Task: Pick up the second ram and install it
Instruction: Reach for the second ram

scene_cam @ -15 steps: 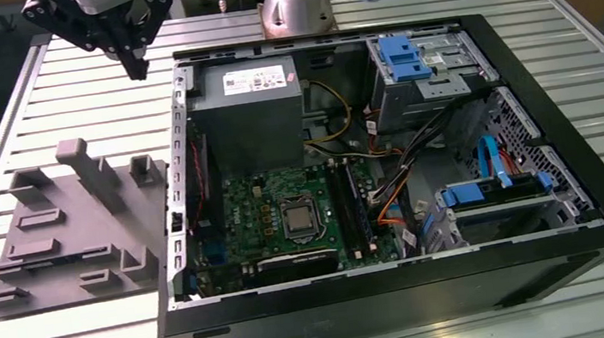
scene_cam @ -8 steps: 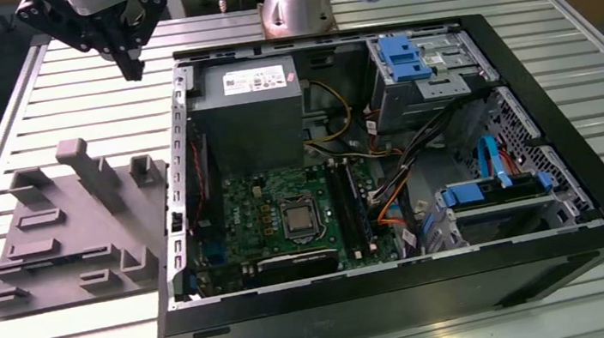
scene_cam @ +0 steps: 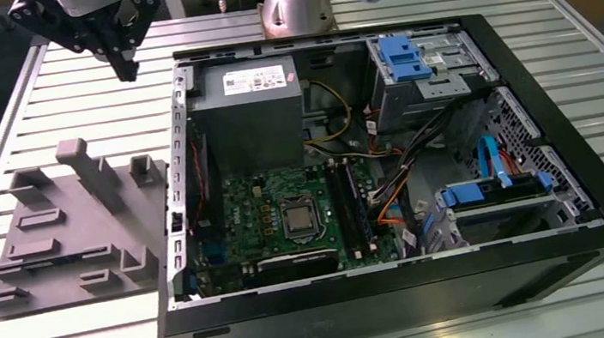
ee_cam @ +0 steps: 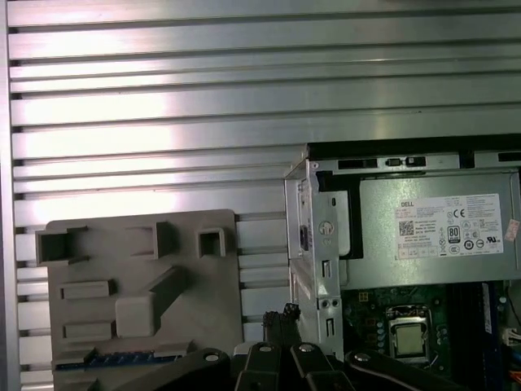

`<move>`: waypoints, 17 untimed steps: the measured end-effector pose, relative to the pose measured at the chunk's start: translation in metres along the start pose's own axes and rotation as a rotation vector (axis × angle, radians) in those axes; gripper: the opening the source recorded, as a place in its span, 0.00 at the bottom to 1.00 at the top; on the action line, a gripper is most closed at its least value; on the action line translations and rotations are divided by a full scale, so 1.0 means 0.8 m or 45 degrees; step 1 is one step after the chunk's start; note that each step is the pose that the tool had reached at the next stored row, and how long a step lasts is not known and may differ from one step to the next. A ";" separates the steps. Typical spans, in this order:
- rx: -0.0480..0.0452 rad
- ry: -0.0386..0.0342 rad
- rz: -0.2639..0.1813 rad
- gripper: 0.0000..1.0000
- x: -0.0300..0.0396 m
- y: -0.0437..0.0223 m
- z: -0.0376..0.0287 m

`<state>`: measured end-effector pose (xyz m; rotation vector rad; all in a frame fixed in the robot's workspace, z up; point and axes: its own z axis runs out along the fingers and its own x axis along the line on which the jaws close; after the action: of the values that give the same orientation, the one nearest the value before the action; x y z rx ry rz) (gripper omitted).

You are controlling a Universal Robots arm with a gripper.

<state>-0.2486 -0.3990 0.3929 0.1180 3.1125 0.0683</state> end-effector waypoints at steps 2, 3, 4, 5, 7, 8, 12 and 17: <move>0.000 0.0000 0.000 0.11 0.0016 -0.0001 0.0000; 0.000 -0.0001 0.000 0.11 0.0025 -0.0002 0.0000; 0.000 -0.0001 0.000 0.11 0.0033 -0.0002 -0.0001; 0.000 -0.0001 0.000 0.11 0.0041 -0.0003 -0.0001; 0.000 0.0000 0.000 0.11 0.0056 -0.0004 -0.0002; 0.000 0.0000 0.000 0.11 0.0064 -0.0005 -0.0002; 0.000 -0.0001 0.000 0.11 0.0092 -0.0009 -0.0001; 0.000 -0.0001 0.000 0.11 0.0119 -0.0016 0.0003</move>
<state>-0.2582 -0.3995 0.3924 0.1180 3.1125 0.0683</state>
